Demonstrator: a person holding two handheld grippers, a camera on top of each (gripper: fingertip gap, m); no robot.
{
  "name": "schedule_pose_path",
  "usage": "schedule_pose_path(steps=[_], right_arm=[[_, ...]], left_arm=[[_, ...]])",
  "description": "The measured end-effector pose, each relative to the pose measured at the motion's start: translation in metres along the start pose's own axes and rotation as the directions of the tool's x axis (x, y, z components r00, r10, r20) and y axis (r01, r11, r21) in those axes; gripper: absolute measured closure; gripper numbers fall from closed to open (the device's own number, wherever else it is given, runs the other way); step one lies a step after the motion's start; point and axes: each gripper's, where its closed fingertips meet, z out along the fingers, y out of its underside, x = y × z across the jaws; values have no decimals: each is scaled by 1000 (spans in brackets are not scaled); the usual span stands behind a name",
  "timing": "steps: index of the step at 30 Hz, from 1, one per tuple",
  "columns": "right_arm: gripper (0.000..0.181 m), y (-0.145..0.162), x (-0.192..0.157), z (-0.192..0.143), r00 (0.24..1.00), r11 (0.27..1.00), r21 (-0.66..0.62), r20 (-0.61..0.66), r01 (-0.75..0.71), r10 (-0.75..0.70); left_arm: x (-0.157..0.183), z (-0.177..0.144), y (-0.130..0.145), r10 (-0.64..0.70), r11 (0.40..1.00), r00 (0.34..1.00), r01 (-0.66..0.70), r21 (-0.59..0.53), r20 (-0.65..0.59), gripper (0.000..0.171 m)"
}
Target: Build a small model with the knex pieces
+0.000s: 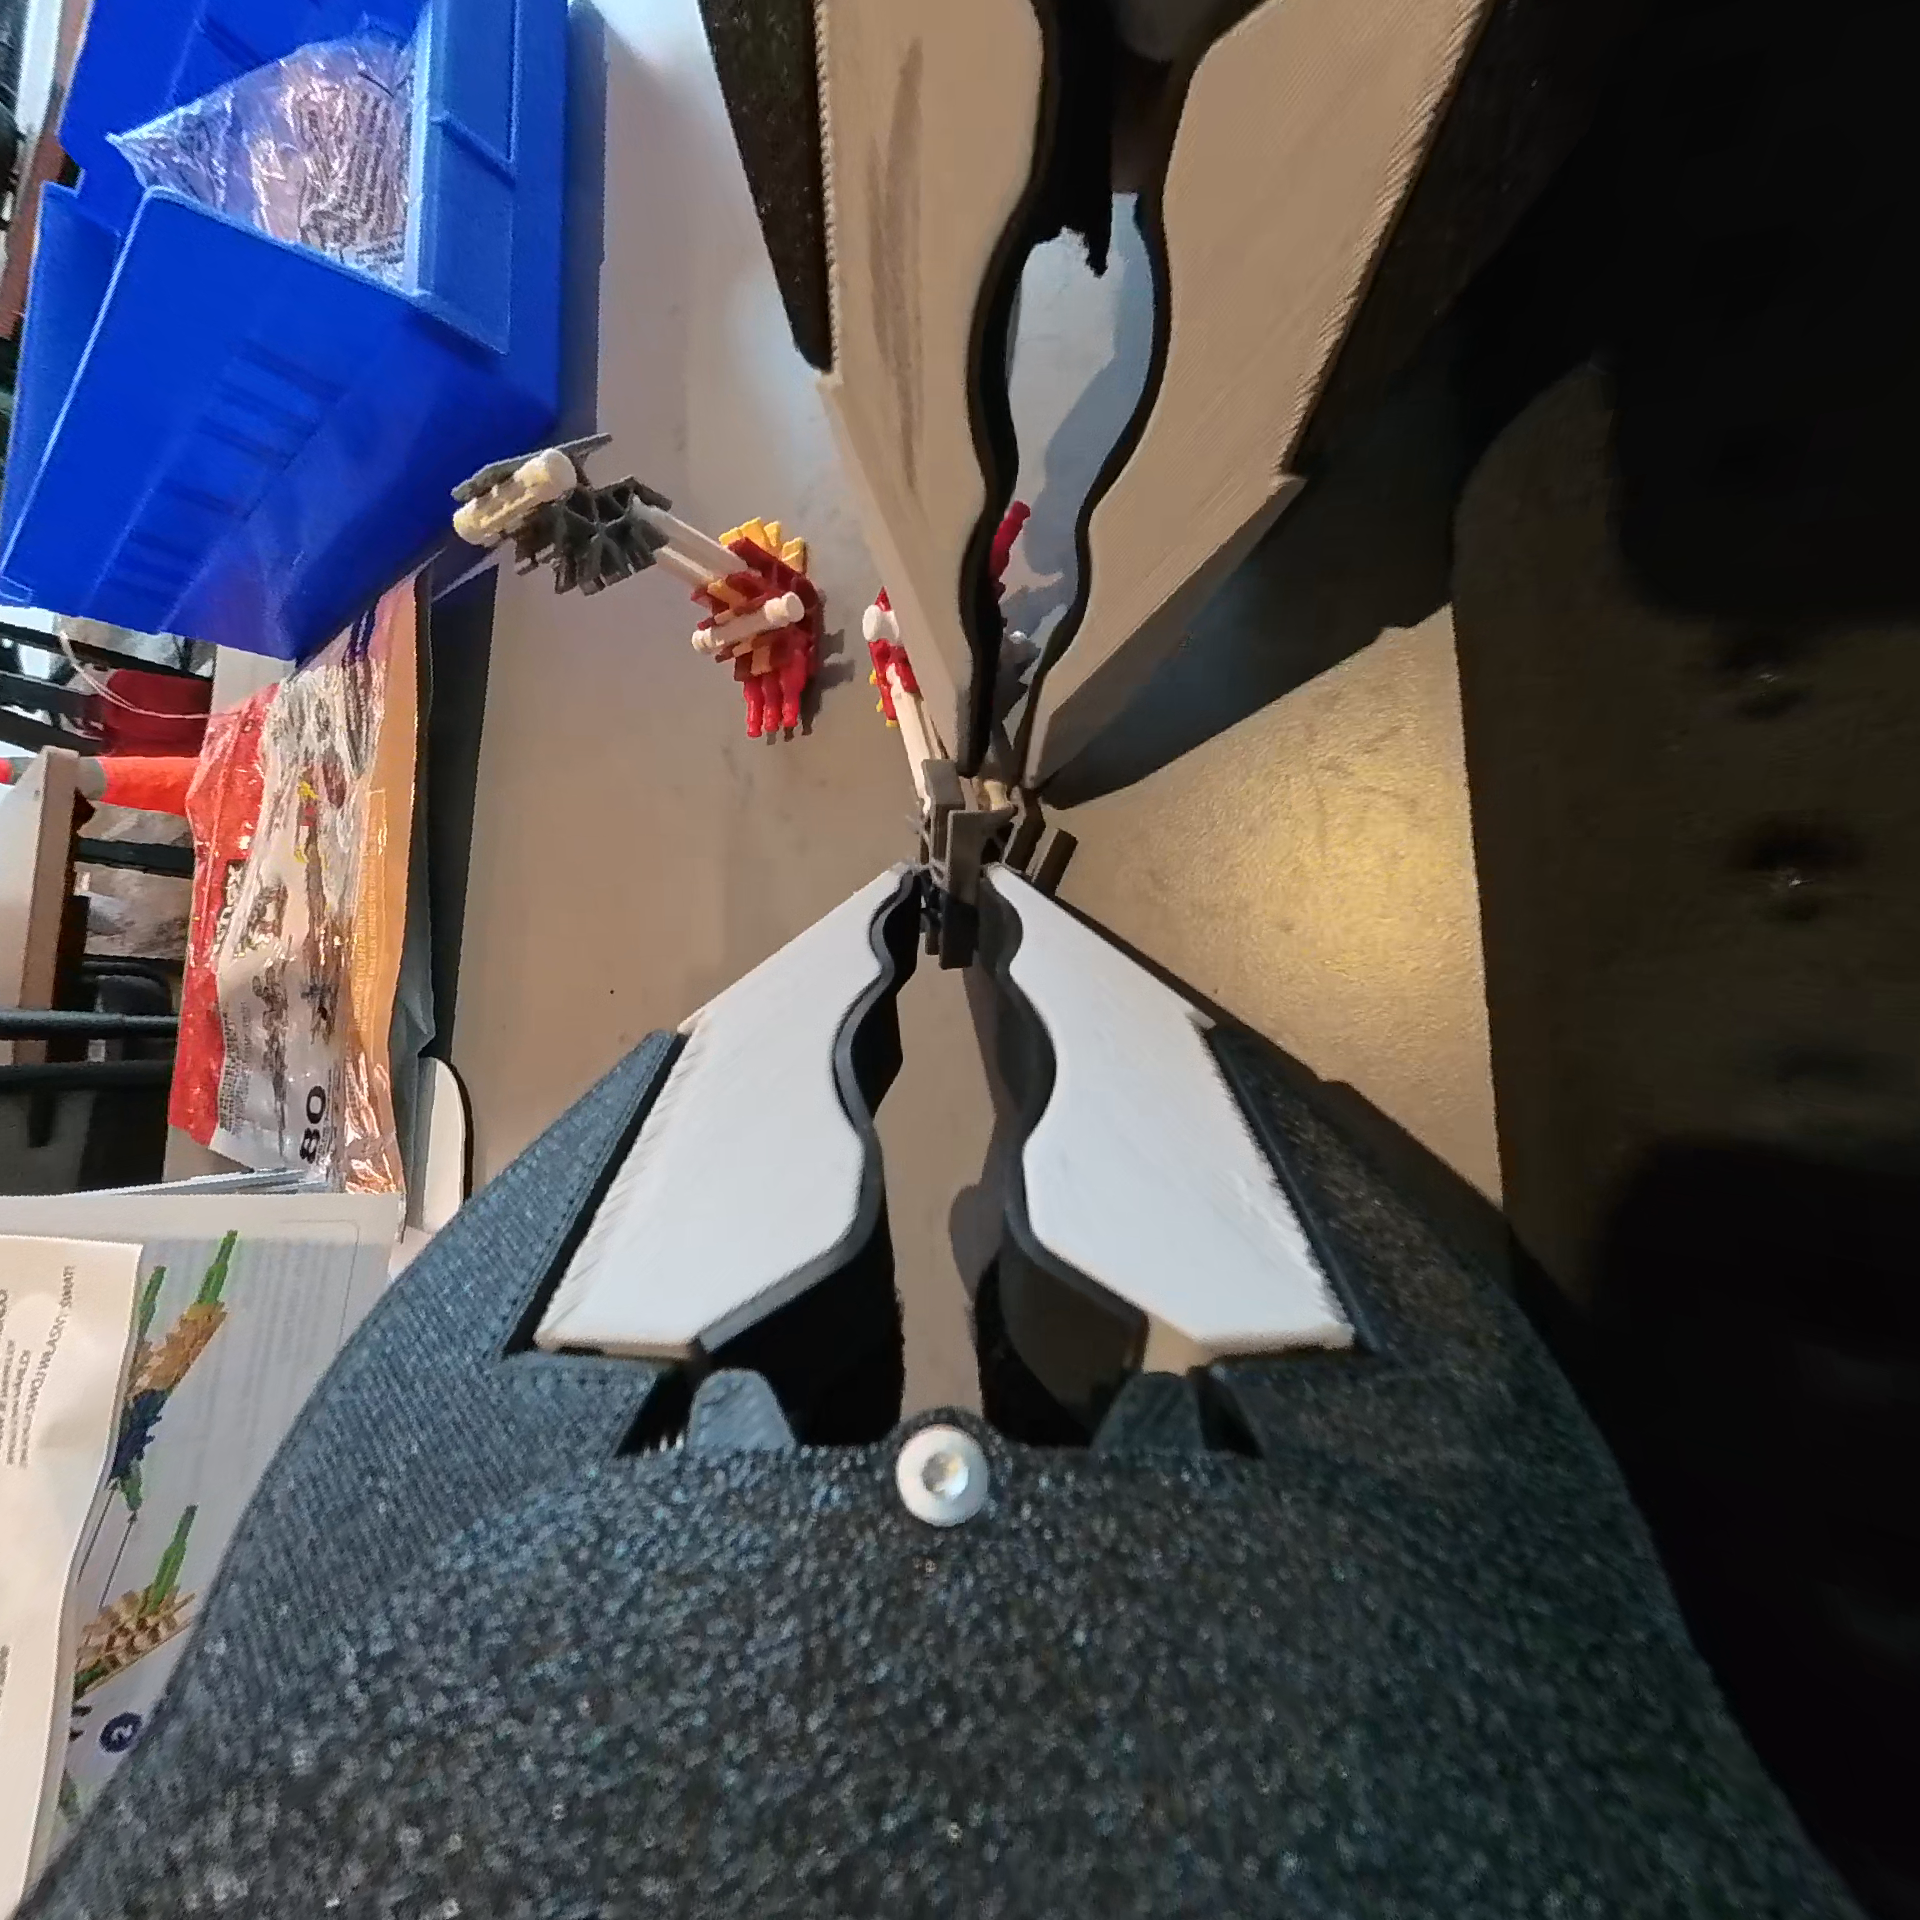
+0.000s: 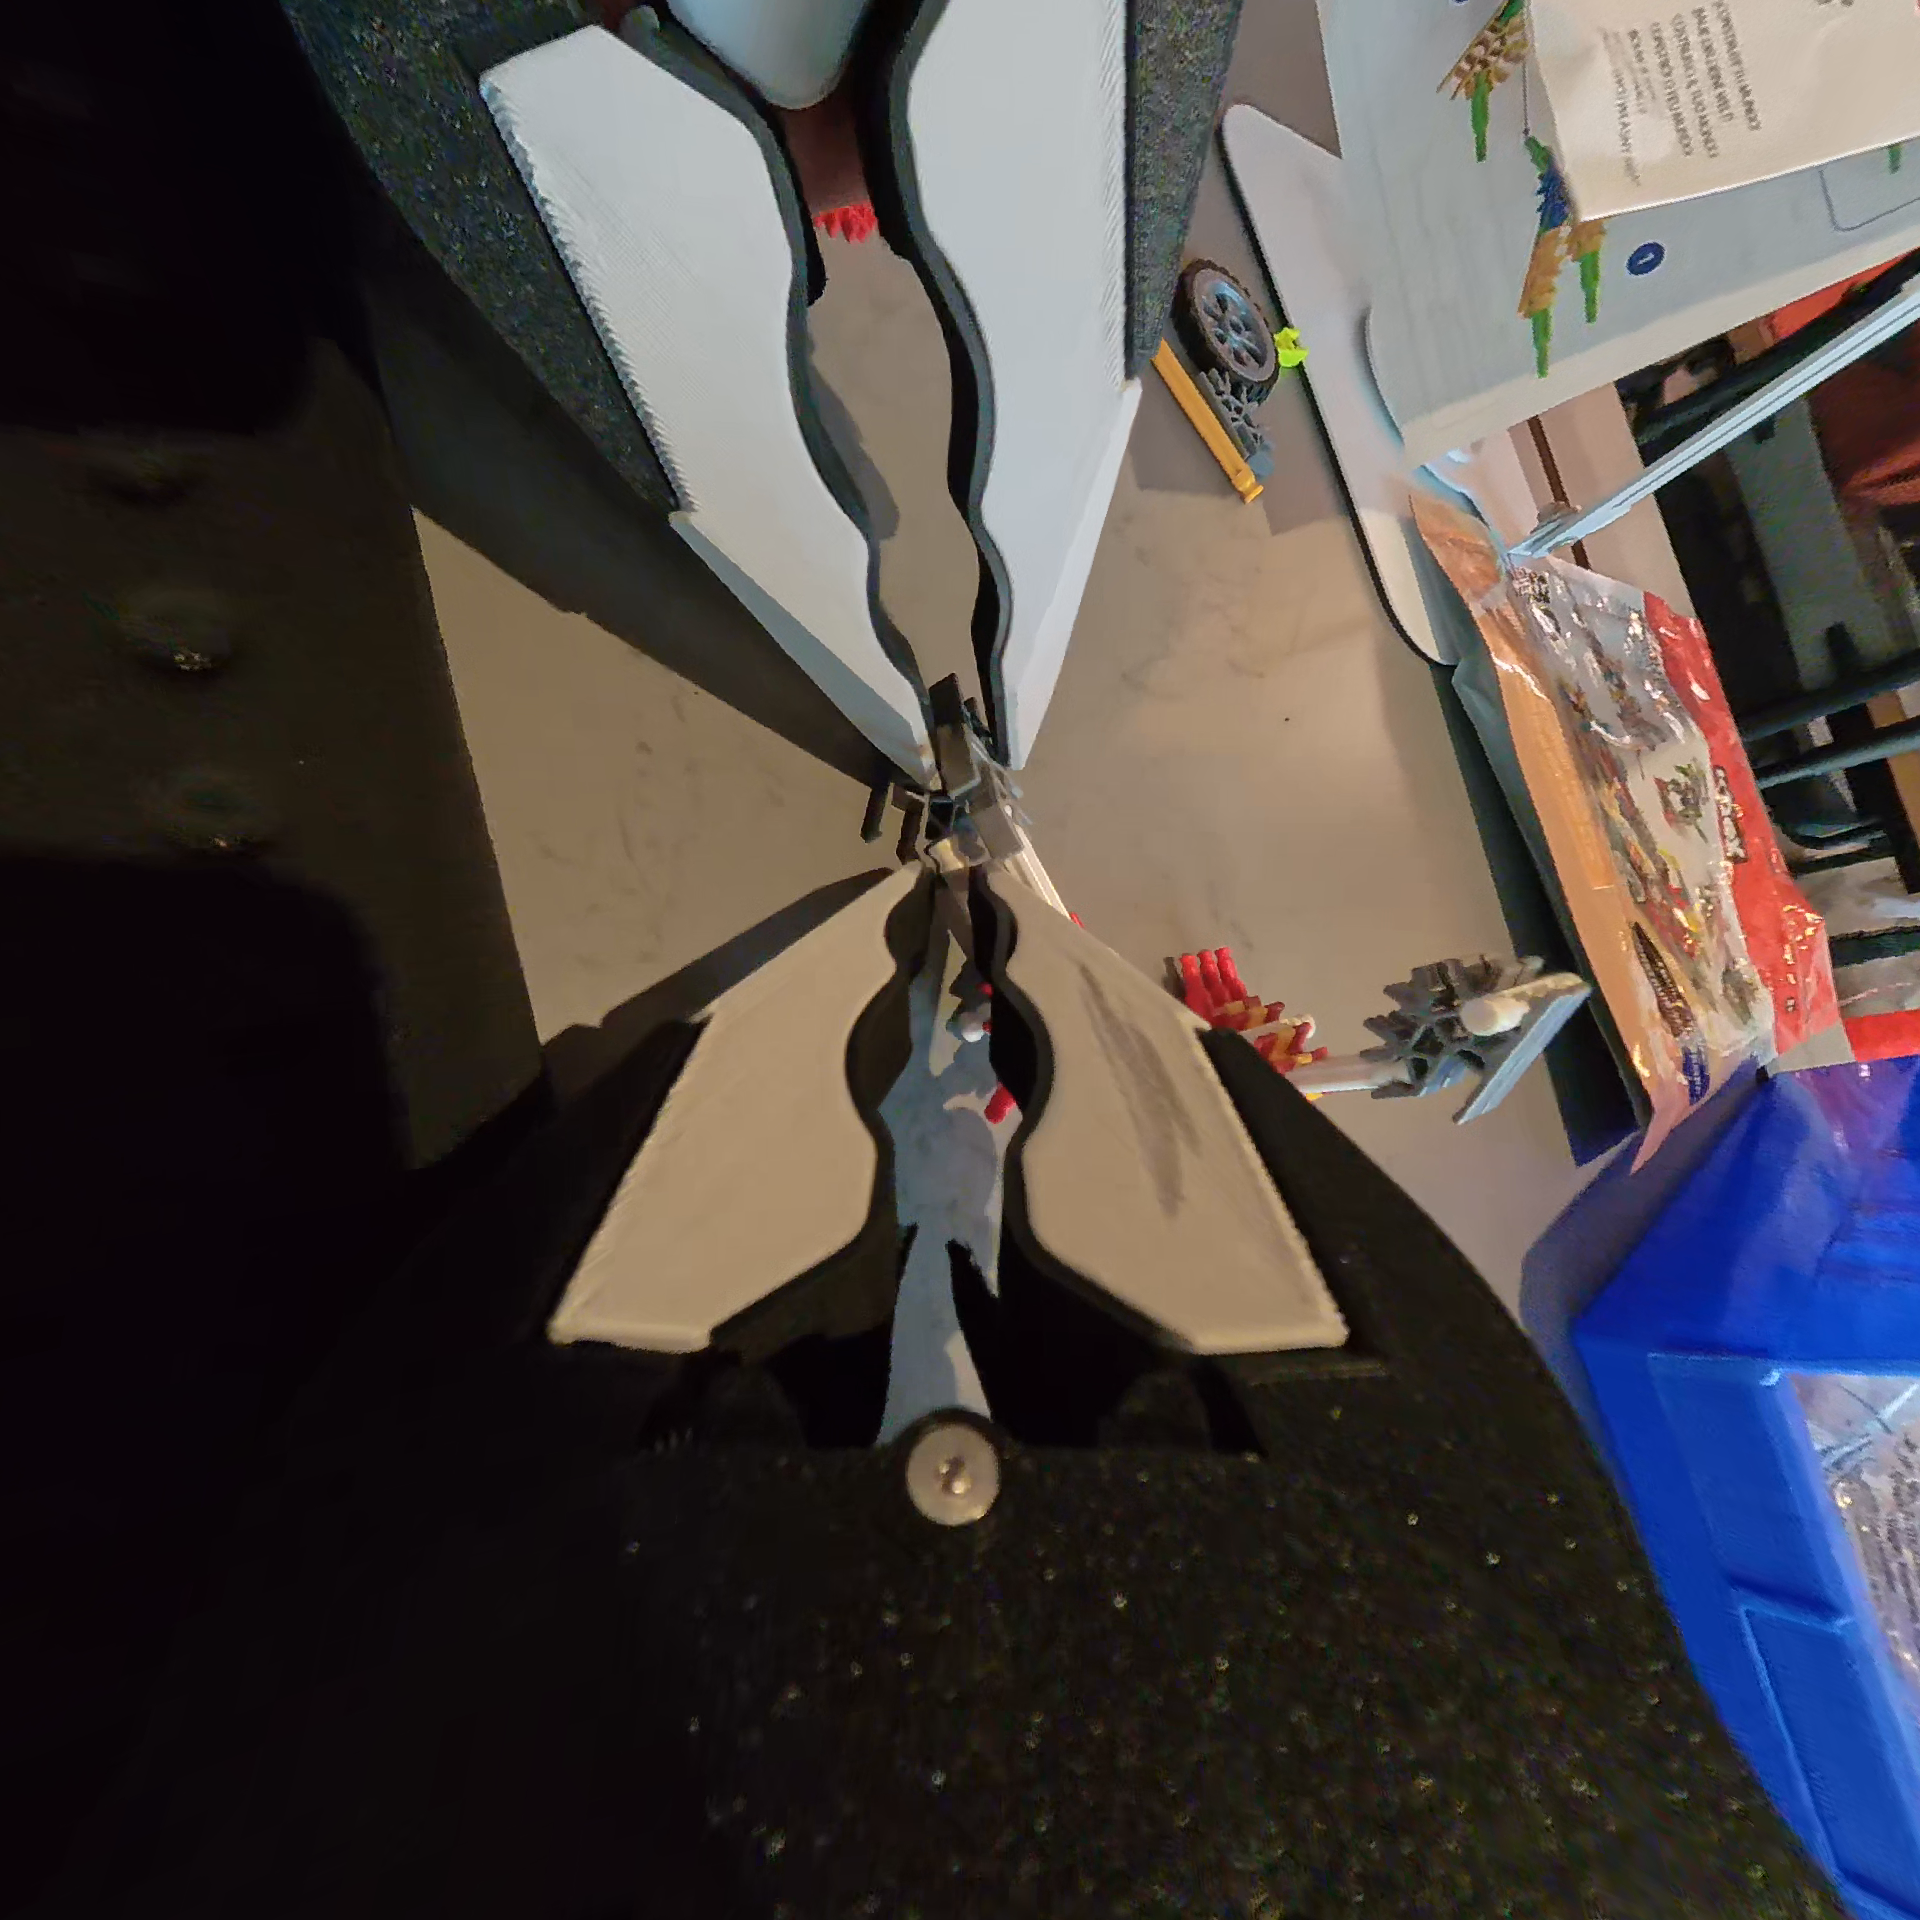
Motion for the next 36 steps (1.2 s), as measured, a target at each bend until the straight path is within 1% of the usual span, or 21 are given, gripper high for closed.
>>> schedule_pose_path(steps=[8, 12, 19, 30, 32, 34, 36], right_arm=[[177, 1, 0, 1, 998, 997, -37, -23, 64, -64], [177, 2, -1, 2, 990, 988, -77, -29, 135, -138], [175, 4, -2, 2, 975, 968, -134, -38, 210, -217], [176, 5, -3, 2, 960, 936, -214, 37, 279, -278], [181, 6, -6, 3, 956, 925, -243, 61, 293, -286], [180, 6, -6, 3, 948, 912, -256, 72, 319, -311], [180, 6, -6, 3, 957, 924, -248, 84, 290, -278]], left_arm=[[0, 0, 0, 0, 1000, 1000, 0, 0, 5, 163], [0, 0, 0, 0, 1000, 1000, 0, 0, 8, 163], [1, 0, 0, -8, 1000, 1000, 8, 5, 7, 163], [1, 1, 0, -18, 1000, 1000, 18, 9, -2, 163], [1, 1, -1, -23, 1000, 1000, 23, 11, -3, 163], [1, 1, -1, -21, 1000, 1000, 21, 10, -1, 163], [1, 1, 0, -24, 1000, 1000, 24, 11, -2, 163]])
